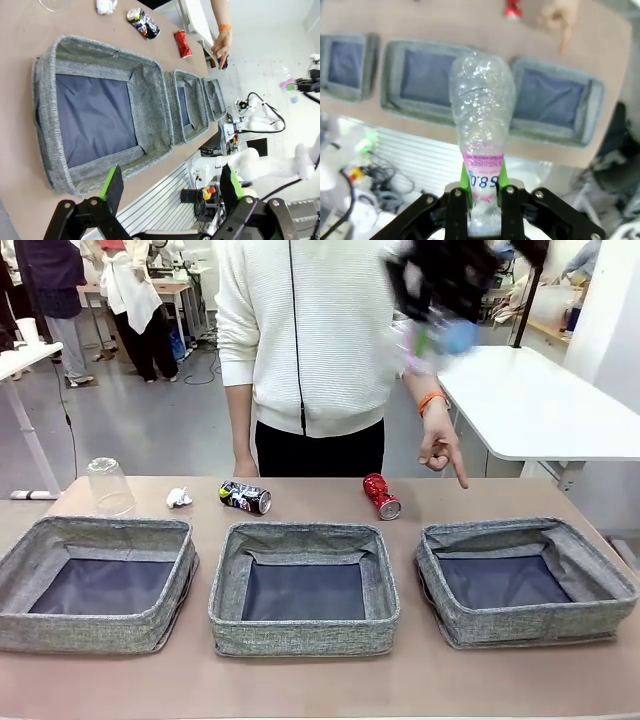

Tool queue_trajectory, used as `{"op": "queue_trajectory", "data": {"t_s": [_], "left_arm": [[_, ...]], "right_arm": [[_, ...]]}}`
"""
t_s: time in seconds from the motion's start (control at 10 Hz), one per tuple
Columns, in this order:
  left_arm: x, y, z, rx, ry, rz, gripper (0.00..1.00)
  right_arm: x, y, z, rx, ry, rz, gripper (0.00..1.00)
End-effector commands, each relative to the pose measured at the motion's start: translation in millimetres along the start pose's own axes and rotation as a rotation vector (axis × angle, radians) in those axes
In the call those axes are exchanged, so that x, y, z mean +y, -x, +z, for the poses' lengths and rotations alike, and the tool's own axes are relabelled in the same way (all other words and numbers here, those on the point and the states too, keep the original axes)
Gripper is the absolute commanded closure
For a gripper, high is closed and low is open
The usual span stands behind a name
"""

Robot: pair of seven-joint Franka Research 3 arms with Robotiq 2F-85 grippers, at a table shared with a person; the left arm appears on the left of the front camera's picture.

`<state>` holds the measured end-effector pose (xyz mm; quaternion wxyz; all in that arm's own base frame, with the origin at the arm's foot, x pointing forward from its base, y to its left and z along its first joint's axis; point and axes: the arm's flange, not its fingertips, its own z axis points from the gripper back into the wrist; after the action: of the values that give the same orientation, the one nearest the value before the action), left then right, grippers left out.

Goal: Sort the waste into the appropriate baskets.
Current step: Place the picked waste into the Fabric basket indicated by the person.

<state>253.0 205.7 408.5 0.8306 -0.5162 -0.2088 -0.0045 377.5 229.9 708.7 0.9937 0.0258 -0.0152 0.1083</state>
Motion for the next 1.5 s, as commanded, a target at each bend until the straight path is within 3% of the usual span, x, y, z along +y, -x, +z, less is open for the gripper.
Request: {"op": "queue_trajectory", "data": {"t_s": [0.0, 0.2, 0.4, 0.7, 1.3, 1.4], "left_arm": [[-1.0, -0.9, -0.7, -0.012, 0.016, -0.019, 0.0], [-1.0, -0.9, -0.7, -0.012, 0.016, -0.019, 0.0], [-1.0, -0.9, -0.7, -0.012, 0.016, -0.019, 0.0], [-1.0, -0.9, -0.7, -0.012, 0.016, -0.019, 0.0], [-1.0, -0.9, -0.7, -0.012, 0.016, -0.019, 0.0], [-1.0, -0.9, -0.7, -0.012, 0.016, -0.019, 0.0]], "right_arm": [[-123.2, 80.0, -138.5, 0.018, -0.049, -0.163, 0.78], [-173.9, 100.0, -191.7, 0.017, -0.16, -0.32, 0.78], [-198.3, 102.9, -227.2, 0.016, -0.213, -0.474, 0.78], [-202.8, 91.6, -257.4, 0.054, -0.241, -0.521, 0.78], [-198.3, 85.3, -259.2, 0.024, -0.223, -0.555, 0.78], [-198.4, 84.8, -260.1, 0.008, -0.225, -0.572, 0.62]]}}
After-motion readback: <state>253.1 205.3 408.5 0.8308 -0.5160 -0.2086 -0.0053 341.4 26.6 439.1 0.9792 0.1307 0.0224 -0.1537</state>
